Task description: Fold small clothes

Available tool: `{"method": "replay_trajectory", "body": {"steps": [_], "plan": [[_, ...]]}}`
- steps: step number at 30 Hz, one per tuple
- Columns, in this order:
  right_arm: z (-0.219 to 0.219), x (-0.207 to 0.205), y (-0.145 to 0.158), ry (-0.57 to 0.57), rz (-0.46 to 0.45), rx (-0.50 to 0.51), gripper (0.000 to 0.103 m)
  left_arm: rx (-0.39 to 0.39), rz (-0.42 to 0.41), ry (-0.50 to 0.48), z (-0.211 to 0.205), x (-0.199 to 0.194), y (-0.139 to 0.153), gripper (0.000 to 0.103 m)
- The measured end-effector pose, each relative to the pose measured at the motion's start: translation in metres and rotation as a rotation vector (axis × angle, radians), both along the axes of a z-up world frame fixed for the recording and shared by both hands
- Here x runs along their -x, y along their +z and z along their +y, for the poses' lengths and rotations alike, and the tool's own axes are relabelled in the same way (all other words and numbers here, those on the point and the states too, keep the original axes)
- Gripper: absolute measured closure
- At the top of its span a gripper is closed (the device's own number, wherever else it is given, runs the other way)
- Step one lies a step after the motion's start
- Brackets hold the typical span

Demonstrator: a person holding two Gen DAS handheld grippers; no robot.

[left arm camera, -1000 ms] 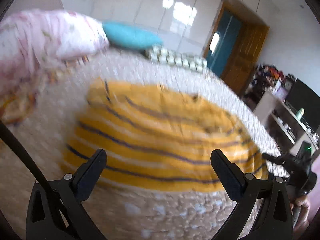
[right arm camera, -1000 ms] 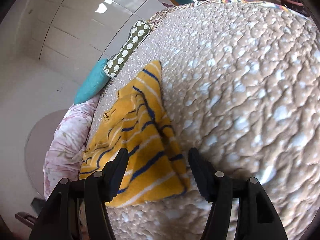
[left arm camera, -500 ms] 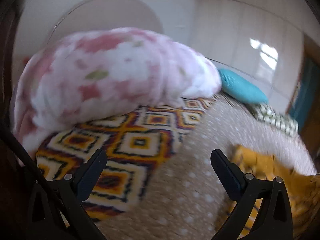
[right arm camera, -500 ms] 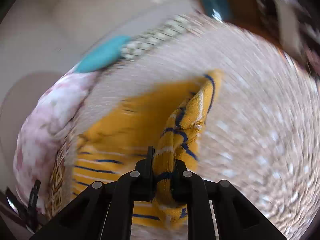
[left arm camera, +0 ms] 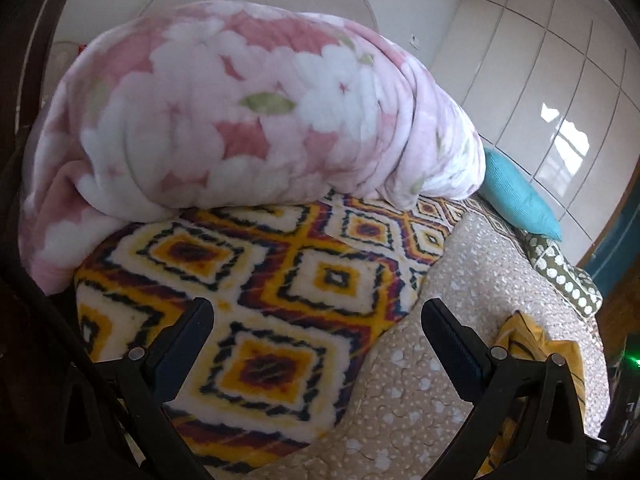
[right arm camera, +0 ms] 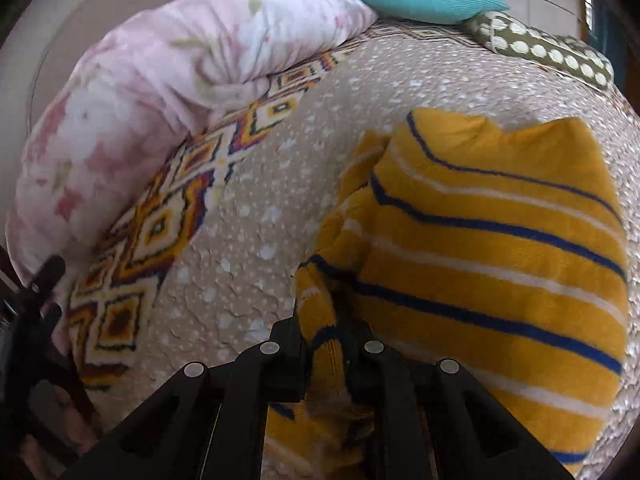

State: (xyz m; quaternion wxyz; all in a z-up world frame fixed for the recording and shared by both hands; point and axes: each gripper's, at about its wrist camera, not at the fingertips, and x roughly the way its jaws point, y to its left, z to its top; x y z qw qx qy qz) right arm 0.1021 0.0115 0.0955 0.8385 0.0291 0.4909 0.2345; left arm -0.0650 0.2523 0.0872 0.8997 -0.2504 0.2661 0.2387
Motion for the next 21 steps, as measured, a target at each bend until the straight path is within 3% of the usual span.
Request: {"method": "replay_trajectory", "body": {"steps": [2,4,6,8,10,13,17,20,21], "plan": [[-0.002,0.007,0.0,0.015,0.007,-0.029,0.085,0.006,-0.004,-0.008,-0.001,0.0,0.0,0.0],[-0.005,0.011,0.003,0.045,0.037,-0.081,0.075,0.007,-0.005,-0.019,-0.003,-0.001,0.0,0.0],[-0.003,0.021,0.014,0.124,0.075,-0.172,0.053,0.004,-0.002,-0.02,-0.004,-0.002,-0.002,0.0],[-0.013,0.033,0.035,0.176,0.03,-0.199,0.05,0.019,-0.002,-0.025,-0.004,-0.002,-0.003,0.0],[-0.031,0.038,0.048,0.153,-0.008,-0.204,0.05,0.065,-0.012,-0.05,-0.004,-0.004,-0.006,0.0],[-0.044,0.049,0.054,0.118,-0.067,-0.105,0.05,0.088,-0.003,-0.087,-0.01,-0.01,-0.01,0.0],[-0.024,0.073,0.044,0.193,-0.14,0.033,0.049,0.068,0.012,-0.093,-0.015,-0.013,-0.012,0.0],[-0.008,0.091,0.038,0.232,-0.235,0.105,0.05,0.076,0.015,-0.087,-0.015,-0.015,-0.014,0.0],[0.004,0.097,0.034,0.247,-0.299,0.17,0.05,0.081,0.019,-0.089,-0.016,-0.016,-0.015,0.0]]}}
